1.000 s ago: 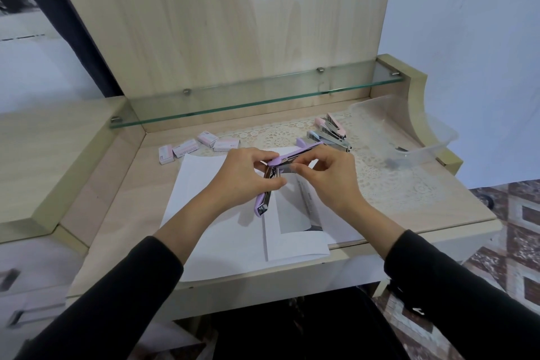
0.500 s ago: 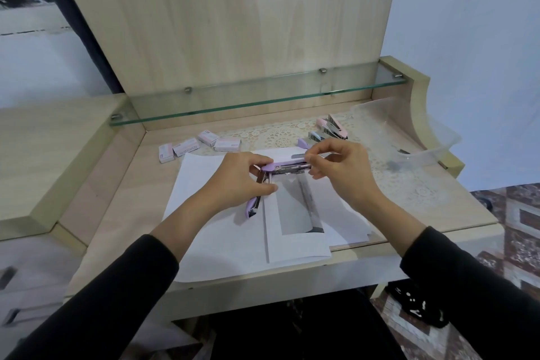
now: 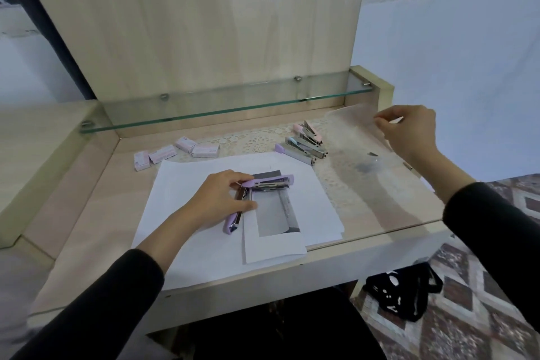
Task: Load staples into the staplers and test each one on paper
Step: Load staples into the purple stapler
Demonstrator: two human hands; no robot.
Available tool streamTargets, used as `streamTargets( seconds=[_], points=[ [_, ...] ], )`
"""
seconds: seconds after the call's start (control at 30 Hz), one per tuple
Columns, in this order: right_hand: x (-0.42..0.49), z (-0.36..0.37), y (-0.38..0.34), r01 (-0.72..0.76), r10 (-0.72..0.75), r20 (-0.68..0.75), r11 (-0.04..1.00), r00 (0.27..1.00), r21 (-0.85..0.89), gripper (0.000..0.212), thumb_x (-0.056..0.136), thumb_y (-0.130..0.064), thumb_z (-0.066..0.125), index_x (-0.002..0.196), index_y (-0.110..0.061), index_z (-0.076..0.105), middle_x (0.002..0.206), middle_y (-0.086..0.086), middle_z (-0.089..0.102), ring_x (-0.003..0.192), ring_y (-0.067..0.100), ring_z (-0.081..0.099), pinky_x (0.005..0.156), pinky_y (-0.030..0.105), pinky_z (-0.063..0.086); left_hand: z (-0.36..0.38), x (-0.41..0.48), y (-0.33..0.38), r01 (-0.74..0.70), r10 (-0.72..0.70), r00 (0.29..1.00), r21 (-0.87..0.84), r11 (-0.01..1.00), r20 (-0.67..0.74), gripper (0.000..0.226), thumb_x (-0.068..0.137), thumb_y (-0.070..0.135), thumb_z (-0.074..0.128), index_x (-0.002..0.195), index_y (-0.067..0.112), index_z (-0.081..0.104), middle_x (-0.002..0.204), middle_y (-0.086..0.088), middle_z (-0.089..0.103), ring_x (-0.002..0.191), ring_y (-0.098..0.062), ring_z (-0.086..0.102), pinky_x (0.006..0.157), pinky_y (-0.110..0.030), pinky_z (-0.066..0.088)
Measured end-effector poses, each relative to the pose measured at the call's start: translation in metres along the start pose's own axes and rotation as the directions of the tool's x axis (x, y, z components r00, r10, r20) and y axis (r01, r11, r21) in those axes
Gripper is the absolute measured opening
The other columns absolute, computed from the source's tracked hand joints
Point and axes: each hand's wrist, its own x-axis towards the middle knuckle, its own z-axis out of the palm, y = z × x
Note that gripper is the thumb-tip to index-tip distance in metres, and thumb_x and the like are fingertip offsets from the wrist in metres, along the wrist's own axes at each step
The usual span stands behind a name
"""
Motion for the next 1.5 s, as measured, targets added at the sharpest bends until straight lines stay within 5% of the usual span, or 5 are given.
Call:
streamTargets(
  seconds=[0.23, 0.6, 0.97, 1.1, 1.5],
  points=[
    [0.005, 0.0, -0.001, 0.002, 0.003, 0.04, 0.993, 0.999, -0.121, 0.02, 0.081, -0.006, 0.056, 0.091, -0.009, 0.073, 0.093, 0.011, 0.072, 0.082, 0.024, 0.063, 0.072, 0.029, 0.048, 0.0, 0.002, 0.0, 0.011, -0.011, 1.0, -0.01, 1.0, 0.004, 0.049, 0.068, 0.022, 0.08, 0.113, 0.021, 0.061, 0.105, 0.008, 0.058, 0.092, -0.006, 0.052, 0.078, -0.018, 0.037],
    [-0.008, 0.02, -0.035, 0.072, -0.076, 0.155, 0.997, 0.985, 0.031, 0.01, 0.081, -0.013, 0.063, 0.085, -0.015, 0.072, 0.075, 0.0, 0.066, 0.048, -0.004, 0.055, 0.046, 0.009, 0.042, -0.002, 0.0, 0.001, 0.047, -0.043, 0.998, -0.105, 0.993, 0.036, 0.051, 0.067, 0.029, 0.08, 0.114, 0.029, 0.059, 0.102, 0.018, 0.056, 0.088, 0.007, 0.051, 0.069, -0.009, 0.037],
    [-0.04, 0.099, -0.107, 0.303, -0.305, 0.528, 0.948, 0.793, 0.092, 0.014, 0.083, -0.02, 0.063, 0.095, -0.018, 0.072, 0.078, -0.005, 0.064, 0.057, 0.001, 0.048, 0.065, 0.021, 0.038, -0.052, 0.011, -0.026, 0.029, -0.058, 0.974, -0.134, 0.991, -0.219, 0.014, 0.089, 0.022, 0.056, 0.093, 0.021, 0.07, 0.095, 0.012, 0.064, 0.083, 0.001, 0.057, 0.067, -0.003, 0.04],
    [-0.039, 0.123, -0.119, 0.375, -0.318, 0.618, 0.926, 0.719, 0.041, 0.017, 0.085, -0.021, 0.061, 0.099, -0.019, 0.07, 0.093, -0.001, 0.07, 0.071, 0.008, 0.05, 0.058, 0.005, 0.031, -0.068, 0.032, -0.039, 0.034, -0.023, 0.963, 0.035, 0.999, -0.27, 0.027, 0.096, 0.015, 0.044, 0.113, 0.012, 0.064, 0.108, 0.003, 0.062, 0.096, -0.008, 0.053, 0.08, -0.015, 0.036],
    [-0.035, 0.17, -0.11, 0.377, -0.311, 0.703, 0.924, 0.64, 0.066, 0.017, 0.083, -0.016, 0.062, 0.097, -0.015, 0.071, 0.091, 0.005, 0.071, 0.062, 0.005, 0.048, 0.073, 0.023, 0.045, -0.072, 0.092, -0.08, 0.032, 0.035, 0.99, 0.46, 0.888, -0.137, 0.049, 0.078, 0.016, 0.066, 0.126, 0.018, 0.055, 0.129, 0.003, 0.056, 0.119, -0.02, 0.041, 0.097, -0.029, 0.033]
  ],
)
